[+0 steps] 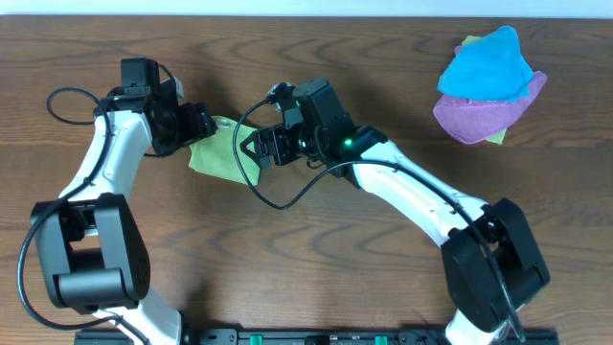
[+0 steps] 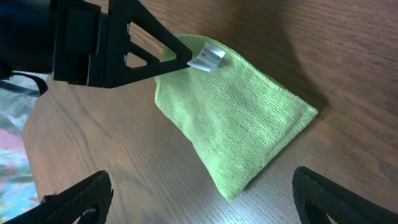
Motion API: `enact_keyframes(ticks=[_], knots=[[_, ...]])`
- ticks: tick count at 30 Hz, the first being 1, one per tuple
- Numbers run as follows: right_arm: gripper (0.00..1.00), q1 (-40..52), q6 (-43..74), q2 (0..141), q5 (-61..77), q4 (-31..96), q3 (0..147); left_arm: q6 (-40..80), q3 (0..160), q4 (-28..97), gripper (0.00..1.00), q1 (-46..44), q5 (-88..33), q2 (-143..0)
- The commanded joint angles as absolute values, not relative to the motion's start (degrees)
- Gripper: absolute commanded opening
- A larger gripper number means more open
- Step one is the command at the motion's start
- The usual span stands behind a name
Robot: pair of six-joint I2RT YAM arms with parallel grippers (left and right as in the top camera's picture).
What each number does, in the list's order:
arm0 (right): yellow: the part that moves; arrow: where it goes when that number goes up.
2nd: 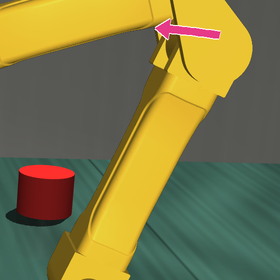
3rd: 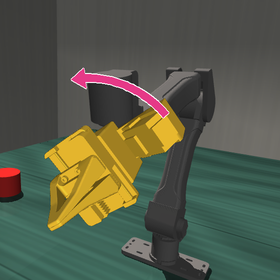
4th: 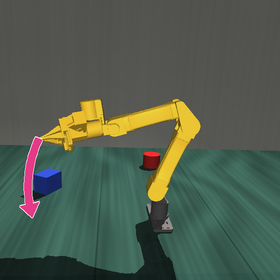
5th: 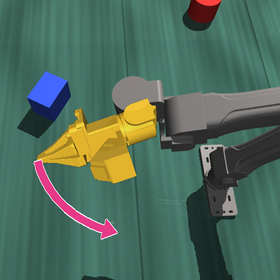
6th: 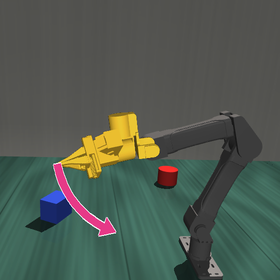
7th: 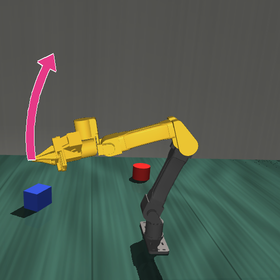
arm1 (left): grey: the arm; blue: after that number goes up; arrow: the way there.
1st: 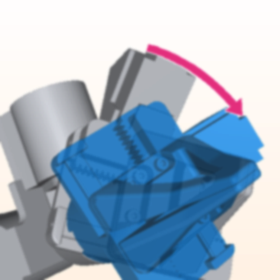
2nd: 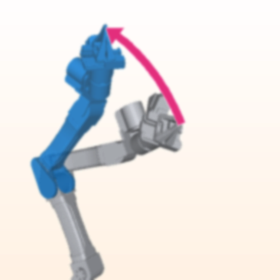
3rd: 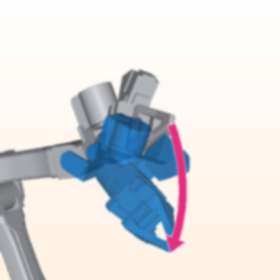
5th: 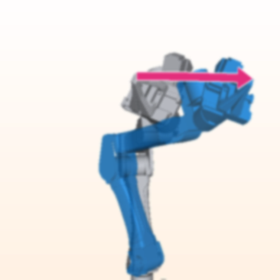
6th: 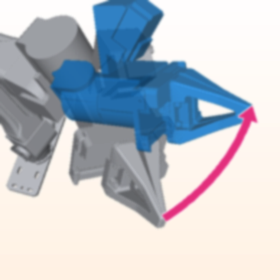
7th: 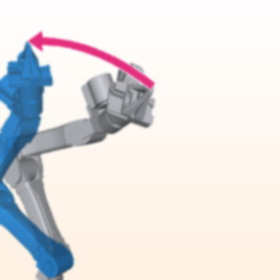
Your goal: Fold the cloth
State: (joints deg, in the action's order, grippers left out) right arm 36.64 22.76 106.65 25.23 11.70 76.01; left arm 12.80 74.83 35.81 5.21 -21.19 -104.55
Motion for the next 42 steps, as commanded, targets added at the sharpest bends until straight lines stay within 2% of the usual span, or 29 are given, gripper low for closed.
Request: enact_keyframes(ticks=[1, 8, 10, 12, 14, 16, 18, 22, 25, 30, 35, 42], knots=[[0.93, 35.4, 20.8, 104.2, 26.4, 11.8, 76.8, 11.8, 76.6, 36.2, 0.82, 6.3, -19.0, -102.4], [0.93, 30.7, 16.6, 97.4, 24.0, 20.6, 76.8, 11.8, 77.1, 38.9, 0.84, 9.6, -18.7, -96.6], [0.91, 28.8, 14.4, 94.3, 24.0, 24.6, 76.8, 11.9, 77.1, 40.3, 0.80, 10.2, -19.1, -95.4], [0.83, 26.5, 12.5, 90.7, 24.0, 29.5, 76.8, 12.0, 77.1, 41.9, 0.71, 10.3, -19.6, -94.7], [0.83, 24.3, 11.0, 87.3, 24.0, 33.8, 76.6, 12.0, 77.1, 43.5, 0.61, 10.2, -20.9, -94.7], [0.86, 21.6, 9.2, 82.7, 23.7, 38.7, 75.7, 12.1, 77.0, 44.7, 0.59, 10.1, -22.5, -94.8], [0.89, 19.0, 8.9, 78.0, 22.9, 42.0, 73.7, 12.5, 77.0, 45.3, 0.59, 10.1, -22.4, -94.8], [0.94, 13.5, 9.3, 66.7, 22.8, 43.5, 65.6, 15.4, 76.5, 46.5, 0.71, 10.5, -21.0, -94.8], [0.95, 9.1, 11.4, 56.4, 23.3, 43.5, 58.3, 18.6, 74.8, 46.8, 0.75, 11.1, -21.2, -94.8], [0.99, 2.5, 17.3, 37.1, 23.8, 43.6, 46.7, 22.6, 69.4, 45.4, 0.76, 11.7, -24.3, -94.8], [0.99, -2.2, 25.4, 20.2, 23.8, 43.8, 38.3, 26.1, 63.3, 41.6, 0.76, 11.7, -28.6, -94.8], [0.99, -3.7, 28.9, 10.9, 21.8, 45.4, 33.6, 31.8, 56.3, 33.6, 0.81, 11.7, -31.6, -94.8]])
